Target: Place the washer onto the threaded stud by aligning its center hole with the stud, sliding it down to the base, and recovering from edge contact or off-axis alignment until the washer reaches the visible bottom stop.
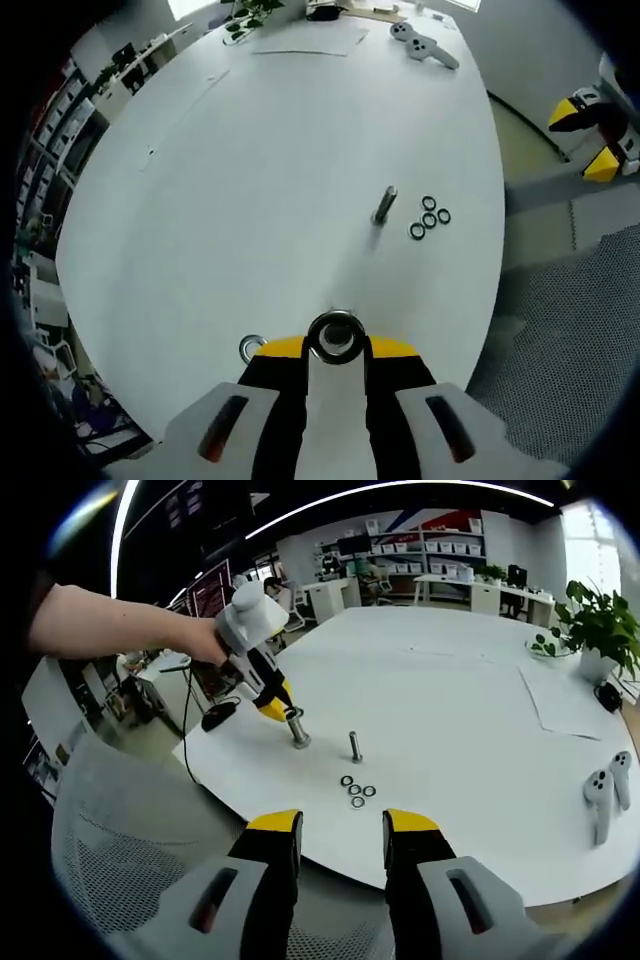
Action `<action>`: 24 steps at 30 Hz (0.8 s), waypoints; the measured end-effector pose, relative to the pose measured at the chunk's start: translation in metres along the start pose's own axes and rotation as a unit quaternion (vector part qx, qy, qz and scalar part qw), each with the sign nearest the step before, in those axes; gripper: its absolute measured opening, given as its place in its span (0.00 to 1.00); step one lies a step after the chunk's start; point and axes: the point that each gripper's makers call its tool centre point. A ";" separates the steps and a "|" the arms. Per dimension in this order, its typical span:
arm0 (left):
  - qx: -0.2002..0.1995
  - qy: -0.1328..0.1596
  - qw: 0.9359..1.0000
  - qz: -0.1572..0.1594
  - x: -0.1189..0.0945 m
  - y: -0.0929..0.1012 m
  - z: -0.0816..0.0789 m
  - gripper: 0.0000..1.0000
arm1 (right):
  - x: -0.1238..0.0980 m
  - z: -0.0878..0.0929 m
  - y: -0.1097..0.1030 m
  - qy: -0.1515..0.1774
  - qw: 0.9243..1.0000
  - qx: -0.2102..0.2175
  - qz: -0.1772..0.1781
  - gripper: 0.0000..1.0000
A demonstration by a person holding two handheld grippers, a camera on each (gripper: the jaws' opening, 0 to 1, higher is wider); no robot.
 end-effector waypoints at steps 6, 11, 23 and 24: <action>0.002 -0.004 1.000 0.001 0.006 0.000 -0.002 0.19 | 0.000 0.001 0.000 -0.001 1.000 -0.002 0.000 0.35; 0.009 -0.017 1.000 0.000 0.015 -0.001 0.002 0.19 | 0.000 0.001 0.000 -0.002 1.000 -0.001 -0.001 0.34; -0.001 -0.037 0.999 -0.006 0.036 -0.005 0.008 0.19 | 0.000 0.001 0.001 -0.003 1.000 -0.001 0.000 0.34; 0.000 -0.037 0.999 -0.005 0.038 -0.005 0.008 0.19 | 0.000 0.001 0.001 -0.003 1.000 -0.001 0.000 0.34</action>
Point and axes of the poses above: the point that each gripper's makers call its tool centre point, and the gripper's own axes: x roughly forward along the fingers, y roughly to its right, z roughly out of its underside, and after that the axes turned 6 degrees about z, right-handed
